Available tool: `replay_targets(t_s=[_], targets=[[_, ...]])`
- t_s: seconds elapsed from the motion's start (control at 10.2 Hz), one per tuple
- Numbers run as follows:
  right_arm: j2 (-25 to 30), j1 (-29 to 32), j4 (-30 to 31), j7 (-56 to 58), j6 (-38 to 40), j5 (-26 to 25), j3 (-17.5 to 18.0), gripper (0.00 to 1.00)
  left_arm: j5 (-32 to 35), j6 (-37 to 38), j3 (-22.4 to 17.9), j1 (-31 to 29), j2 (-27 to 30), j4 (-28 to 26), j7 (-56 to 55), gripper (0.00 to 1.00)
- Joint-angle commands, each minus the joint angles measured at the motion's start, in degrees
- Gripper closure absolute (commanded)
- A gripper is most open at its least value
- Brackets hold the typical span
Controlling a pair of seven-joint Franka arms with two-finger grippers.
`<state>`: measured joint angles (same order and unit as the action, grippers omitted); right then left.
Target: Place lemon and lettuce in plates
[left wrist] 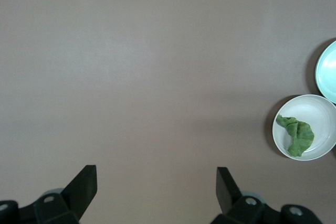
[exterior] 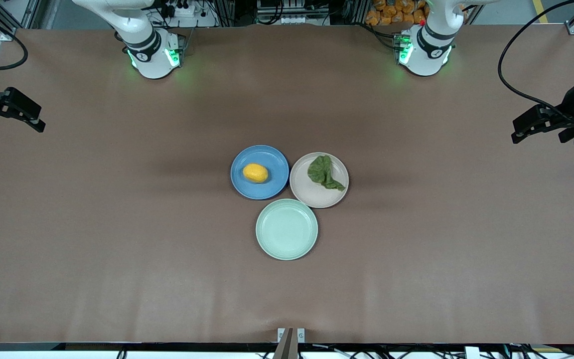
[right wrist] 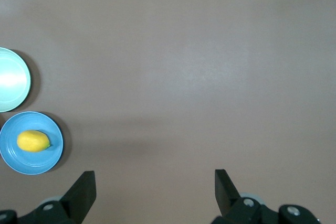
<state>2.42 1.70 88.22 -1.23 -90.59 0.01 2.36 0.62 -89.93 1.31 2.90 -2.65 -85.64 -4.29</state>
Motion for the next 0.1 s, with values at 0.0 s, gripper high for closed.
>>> replay_targets(t_s=[0.0], targets=[[-0.66,1.11,-1.56,0.35,1.12,1.13,0.62,0.0,0.96,0.72,-0.08,0.0,0.98,-0.5,1.12,0.0]])
